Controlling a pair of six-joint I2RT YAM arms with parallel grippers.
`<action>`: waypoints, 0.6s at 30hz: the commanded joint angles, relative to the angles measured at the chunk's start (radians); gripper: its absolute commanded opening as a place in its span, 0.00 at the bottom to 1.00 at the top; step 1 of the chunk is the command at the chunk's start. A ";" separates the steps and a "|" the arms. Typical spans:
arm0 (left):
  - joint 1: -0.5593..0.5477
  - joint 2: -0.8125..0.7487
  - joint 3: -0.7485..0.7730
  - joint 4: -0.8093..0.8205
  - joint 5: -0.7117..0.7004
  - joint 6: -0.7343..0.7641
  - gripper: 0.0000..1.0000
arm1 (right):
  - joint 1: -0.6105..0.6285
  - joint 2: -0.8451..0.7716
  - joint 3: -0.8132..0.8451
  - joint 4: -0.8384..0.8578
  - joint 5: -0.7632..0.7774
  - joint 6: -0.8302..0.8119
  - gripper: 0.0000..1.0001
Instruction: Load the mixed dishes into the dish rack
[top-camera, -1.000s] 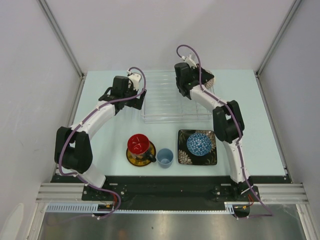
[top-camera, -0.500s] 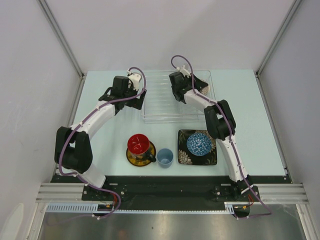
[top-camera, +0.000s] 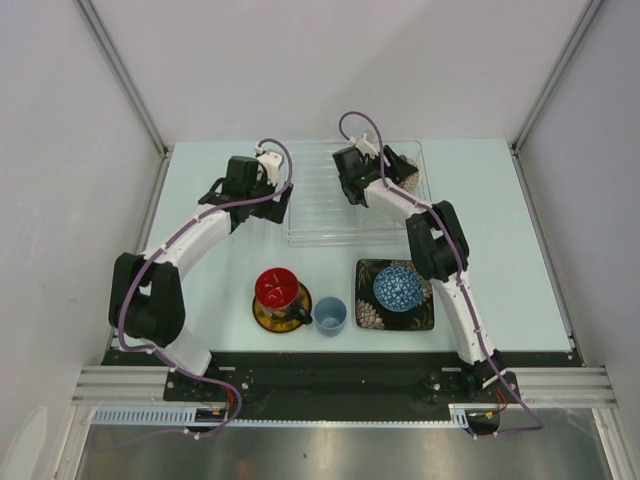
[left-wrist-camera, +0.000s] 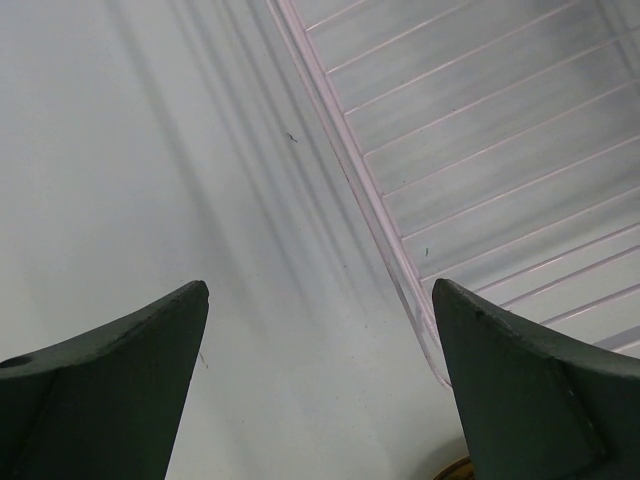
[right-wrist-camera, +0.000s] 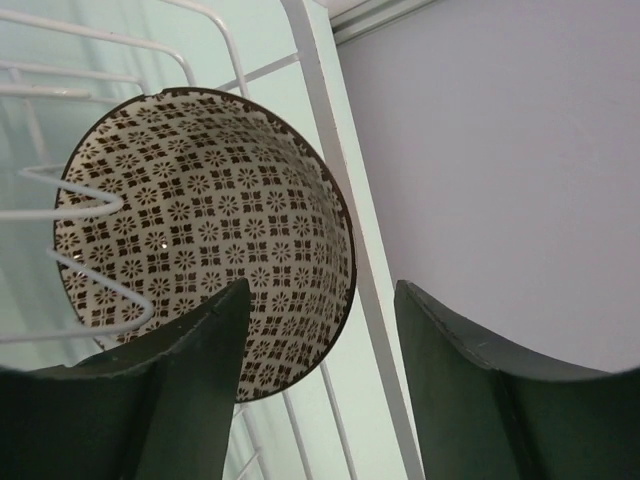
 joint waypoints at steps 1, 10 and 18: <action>0.004 -0.053 -0.009 0.033 0.026 0.006 1.00 | 0.018 -0.107 0.007 -0.044 0.020 0.057 0.66; 0.002 -0.090 -0.024 0.025 0.011 0.020 1.00 | 0.096 -0.424 -0.079 -0.463 -0.083 0.485 0.84; 0.004 -0.119 -0.029 0.005 0.009 0.030 1.00 | 0.124 -1.103 -0.665 -0.521 -0.788 0.873 0.85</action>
